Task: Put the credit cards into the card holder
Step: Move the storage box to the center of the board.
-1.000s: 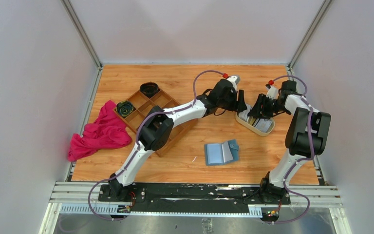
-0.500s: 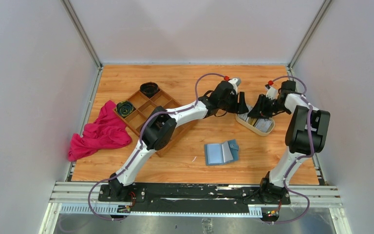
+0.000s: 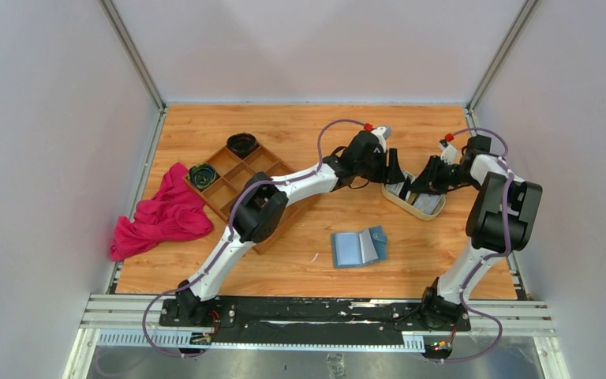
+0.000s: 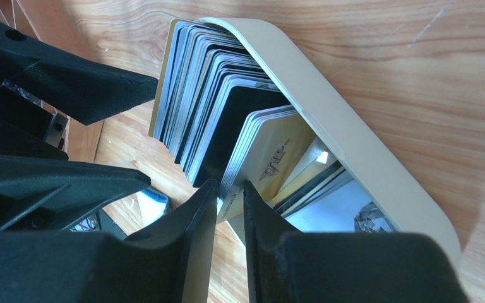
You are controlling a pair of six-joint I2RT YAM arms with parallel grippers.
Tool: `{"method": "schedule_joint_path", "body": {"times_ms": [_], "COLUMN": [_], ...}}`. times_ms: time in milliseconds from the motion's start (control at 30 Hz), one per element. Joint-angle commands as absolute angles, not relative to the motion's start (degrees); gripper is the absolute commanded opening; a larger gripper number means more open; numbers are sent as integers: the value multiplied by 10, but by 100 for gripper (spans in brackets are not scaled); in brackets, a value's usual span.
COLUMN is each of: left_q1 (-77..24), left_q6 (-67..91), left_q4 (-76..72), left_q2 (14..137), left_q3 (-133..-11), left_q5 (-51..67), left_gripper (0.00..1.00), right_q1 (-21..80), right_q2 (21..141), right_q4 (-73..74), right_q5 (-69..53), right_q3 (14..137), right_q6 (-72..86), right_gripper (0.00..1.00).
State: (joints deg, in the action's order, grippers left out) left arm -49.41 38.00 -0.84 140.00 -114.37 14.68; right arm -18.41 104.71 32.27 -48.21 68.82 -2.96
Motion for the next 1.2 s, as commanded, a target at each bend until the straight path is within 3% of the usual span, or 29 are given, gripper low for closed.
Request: {"method": "schedule_joint_path", "body": {"times_ms": [0, 700, 1167], "left_q1": [-492, -495, -477], "left_q6": [382, 363, 281], "left_q4": [-18, -38, -39], "left_q2": [1410, 1358, 1265], "left_q3": [-1156, -1117, -1016], "left_q5": [158, 145, 106], "left_gripper": [60, 60, 60], "right_q1": [-202, -212, -83], "right_q2": [1036, 1051, 1078], "right_q4": [350, 368, 385], "right_q5": [-453, -447, -326], "right_q3": [677, 691, 738], "right_q6": [-59, -77, -90], "right_gripper": [25, 33, 19]}}
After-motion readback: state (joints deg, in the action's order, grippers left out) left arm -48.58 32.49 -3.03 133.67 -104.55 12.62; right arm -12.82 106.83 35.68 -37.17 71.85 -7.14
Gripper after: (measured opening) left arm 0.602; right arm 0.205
